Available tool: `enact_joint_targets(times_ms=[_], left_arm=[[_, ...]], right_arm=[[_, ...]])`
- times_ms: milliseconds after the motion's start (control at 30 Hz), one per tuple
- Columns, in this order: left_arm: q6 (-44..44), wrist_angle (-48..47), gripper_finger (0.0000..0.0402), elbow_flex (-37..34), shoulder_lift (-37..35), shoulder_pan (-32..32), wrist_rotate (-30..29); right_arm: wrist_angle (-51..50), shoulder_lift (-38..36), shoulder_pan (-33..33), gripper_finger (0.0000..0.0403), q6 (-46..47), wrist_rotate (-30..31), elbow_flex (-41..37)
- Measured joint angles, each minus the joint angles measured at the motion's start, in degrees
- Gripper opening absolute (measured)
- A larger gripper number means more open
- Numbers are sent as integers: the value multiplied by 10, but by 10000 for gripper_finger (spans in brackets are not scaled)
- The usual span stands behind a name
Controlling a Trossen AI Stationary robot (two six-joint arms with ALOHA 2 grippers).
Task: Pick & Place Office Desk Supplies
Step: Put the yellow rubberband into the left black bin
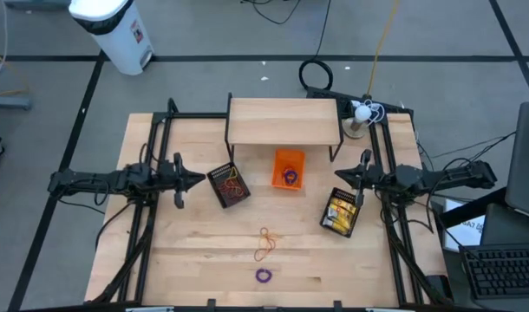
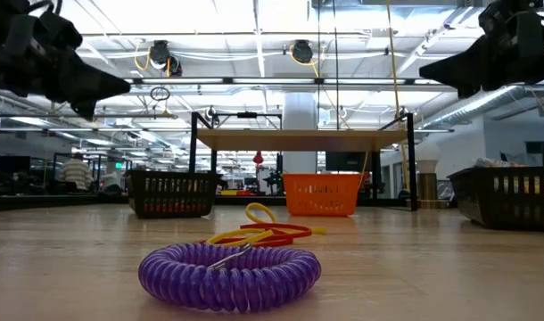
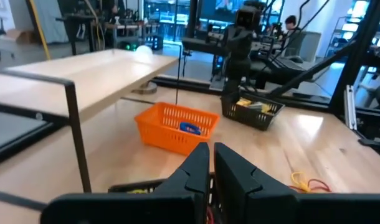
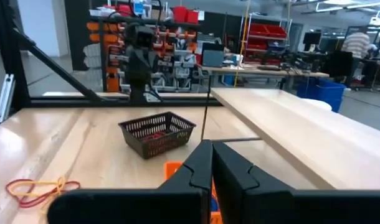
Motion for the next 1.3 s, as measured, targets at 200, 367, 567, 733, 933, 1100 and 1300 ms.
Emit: enact_joint_targets(times_ms=[200, 367, 567, 733, 933, 1100, 1300], left_arm=[[-11, -8, 24, 0, 0, 0, -24], [0, -11, 24, 0, 0, 0, -29], [1, -14, 24, 0, 0, 0, -29], [-2, -24, 24, 0, 0, 0, -29], [-1, -27, 24, 0, 0, 0, -29], [-66, 2, 24, 0, 3, 0, -44], [-136, 28, 5, 59, 141, -19, -30]], right_arm=[[8, 0, 8, 2, -5, -2, 0], [31, -1, 8, 1, -14, -18, -13], [48, -47, 25, 1, -14, -19, -17], [-9, -109, 53, 0, -16, -21, -17], [-12, -110, 74, 0, -26, -56, -18], [4, -109, 74, 0, -31, -82, -18], [48, -108, 74, 1, -48, -22, -38]])
